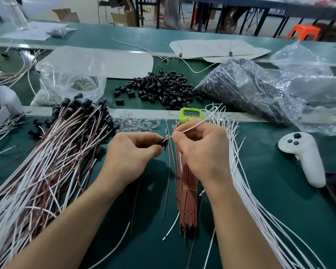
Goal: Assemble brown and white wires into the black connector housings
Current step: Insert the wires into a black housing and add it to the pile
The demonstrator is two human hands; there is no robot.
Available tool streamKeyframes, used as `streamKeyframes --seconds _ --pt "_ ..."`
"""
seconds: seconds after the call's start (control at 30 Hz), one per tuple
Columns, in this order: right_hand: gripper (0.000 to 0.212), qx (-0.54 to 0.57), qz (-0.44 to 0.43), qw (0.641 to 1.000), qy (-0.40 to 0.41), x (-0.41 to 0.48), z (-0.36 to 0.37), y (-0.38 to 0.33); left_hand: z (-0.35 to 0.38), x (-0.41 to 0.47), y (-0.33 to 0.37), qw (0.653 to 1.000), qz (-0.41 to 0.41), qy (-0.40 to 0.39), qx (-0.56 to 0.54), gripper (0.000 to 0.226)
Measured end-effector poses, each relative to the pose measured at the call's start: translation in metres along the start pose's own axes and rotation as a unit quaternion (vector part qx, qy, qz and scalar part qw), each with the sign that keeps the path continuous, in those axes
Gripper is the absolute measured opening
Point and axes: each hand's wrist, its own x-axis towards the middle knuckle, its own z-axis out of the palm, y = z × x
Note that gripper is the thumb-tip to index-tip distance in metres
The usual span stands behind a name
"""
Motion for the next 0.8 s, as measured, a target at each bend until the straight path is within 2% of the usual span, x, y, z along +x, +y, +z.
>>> streamKeyframes --seconds 0.1,0.23,0.47,0.6,0.7,0.8 --pt "0.012 -0.053 0.009 0.999 0.007 -0.001 0.001 0.001 0.001 -0.003 0.002 0.997 0.034 0.019 0.061 0.034" --pt "0.021 -0.098 0.0 0.994 0.043 0.0 0.002 0.001 0.001 -0.005 0.003 0.998 0.042 0.025 0.049 0.034" --pt "0.015 -0.105 -0.02 0.994 0.022 -0.004 0.007 0.0 0.001 -0.004 0.003 0.995 0.047 0.055 0.071 0.033" --pt "0.016 -0.147 -0.035 0.987 0.049 -0.009 0.009 -0.003 0.001 -0.005 0.003 0.99 0.079 0.081 0.082 0.029" --pt "0.019 -0.131 -0.024 0.989 0.058 -0.01 0.011 -0.004 -0.001 -0.004 0.003 0.99 0.095 0.075 0.071 0.028" --pt "0.019 -0.084 0.009 0.996 0.036 -0.008 0.011 -0.002 -0.002 -0.003 0.004 0.994 0.082 0.066 -0.008 0.031"
